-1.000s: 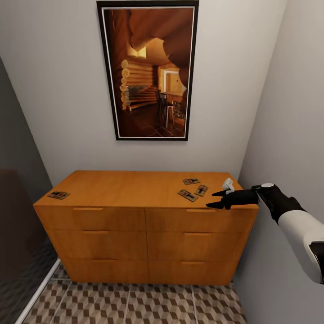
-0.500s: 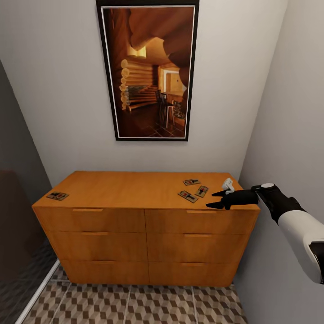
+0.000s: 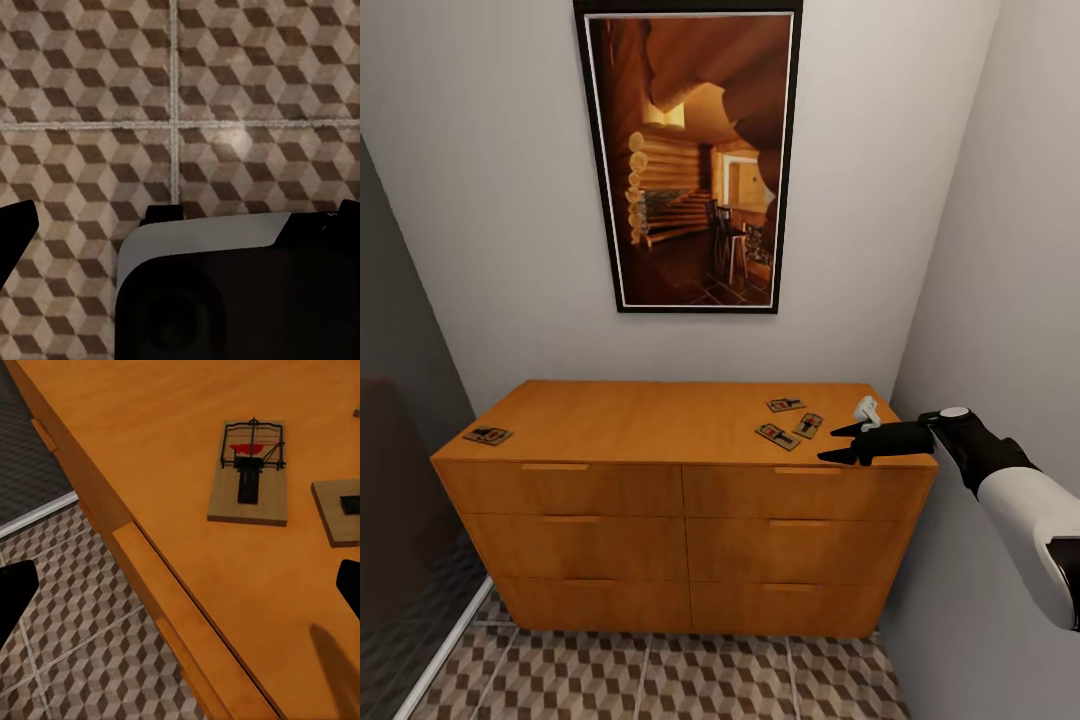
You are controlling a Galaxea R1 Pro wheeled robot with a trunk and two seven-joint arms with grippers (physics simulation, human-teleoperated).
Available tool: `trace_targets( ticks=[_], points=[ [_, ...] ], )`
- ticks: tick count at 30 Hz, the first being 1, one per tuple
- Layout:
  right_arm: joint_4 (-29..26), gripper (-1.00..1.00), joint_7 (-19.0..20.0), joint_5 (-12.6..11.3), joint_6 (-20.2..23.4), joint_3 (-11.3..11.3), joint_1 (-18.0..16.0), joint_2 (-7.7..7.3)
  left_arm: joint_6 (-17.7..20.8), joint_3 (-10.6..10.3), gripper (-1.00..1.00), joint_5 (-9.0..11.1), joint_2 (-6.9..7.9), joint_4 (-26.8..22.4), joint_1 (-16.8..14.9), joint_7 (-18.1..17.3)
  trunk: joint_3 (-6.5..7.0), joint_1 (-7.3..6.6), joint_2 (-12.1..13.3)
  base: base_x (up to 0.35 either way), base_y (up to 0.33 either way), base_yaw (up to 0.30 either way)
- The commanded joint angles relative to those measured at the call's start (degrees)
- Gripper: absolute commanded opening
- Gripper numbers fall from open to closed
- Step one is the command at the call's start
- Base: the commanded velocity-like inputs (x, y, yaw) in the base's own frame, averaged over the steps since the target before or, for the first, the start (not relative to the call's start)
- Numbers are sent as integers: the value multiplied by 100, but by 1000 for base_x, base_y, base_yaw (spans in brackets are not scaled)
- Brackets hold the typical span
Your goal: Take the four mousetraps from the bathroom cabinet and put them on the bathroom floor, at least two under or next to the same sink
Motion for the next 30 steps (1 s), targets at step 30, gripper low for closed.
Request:
trace_targets(
  ticks=[30],
  points=[
    [6, 100, 3, 9, 52, 6, -3, 13, -27, -21, 100, -6, 10, 4, -4, 23, -6, 0, -3, 22, 0, 0]
  ],
)
